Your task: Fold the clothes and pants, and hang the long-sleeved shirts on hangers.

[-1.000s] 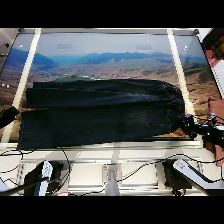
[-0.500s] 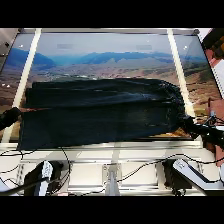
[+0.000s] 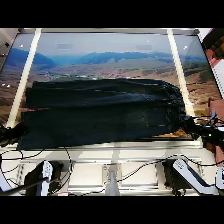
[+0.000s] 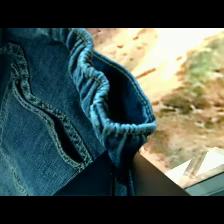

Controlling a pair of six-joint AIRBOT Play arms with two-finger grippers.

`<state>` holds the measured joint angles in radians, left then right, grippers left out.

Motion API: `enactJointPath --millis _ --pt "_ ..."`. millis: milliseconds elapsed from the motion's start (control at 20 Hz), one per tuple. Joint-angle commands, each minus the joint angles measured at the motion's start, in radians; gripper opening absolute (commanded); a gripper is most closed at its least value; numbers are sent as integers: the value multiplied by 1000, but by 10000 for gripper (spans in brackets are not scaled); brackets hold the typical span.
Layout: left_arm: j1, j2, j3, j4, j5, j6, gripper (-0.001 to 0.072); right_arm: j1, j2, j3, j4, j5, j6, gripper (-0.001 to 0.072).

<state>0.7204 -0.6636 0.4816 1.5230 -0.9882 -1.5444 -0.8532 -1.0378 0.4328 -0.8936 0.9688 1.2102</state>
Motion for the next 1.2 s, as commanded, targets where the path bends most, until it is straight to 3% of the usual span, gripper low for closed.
enactJointPath --millis 0,100,250,500,600,650,850,1150 --pt "69 2 -39 71 14 -147 420 0 3 1 2 19 0 37" --pt "145 -2 -45 94 28 -175 420 0 3 1 2 18 0 36" --pt "282 -66 -45 72 70 -142 420 0 3 1 -1 18 0 36" --pt "380 -269 -17 -138 89 190 420 0 3 1 -2 37 0 36" --pt "380 -341 41 -140 79 207 430 0 3 1 -5 57 0 36" --pt "380 -365 80 -141 78 228 474 0 3 1 -5 64 0 36" --pt "380 -377 188 -134 80 233 477 0 3 1 -11 58 -1 36" --pt "385 -503 189 -118 -6 341 477 0 3 1 -49 59 0 37"
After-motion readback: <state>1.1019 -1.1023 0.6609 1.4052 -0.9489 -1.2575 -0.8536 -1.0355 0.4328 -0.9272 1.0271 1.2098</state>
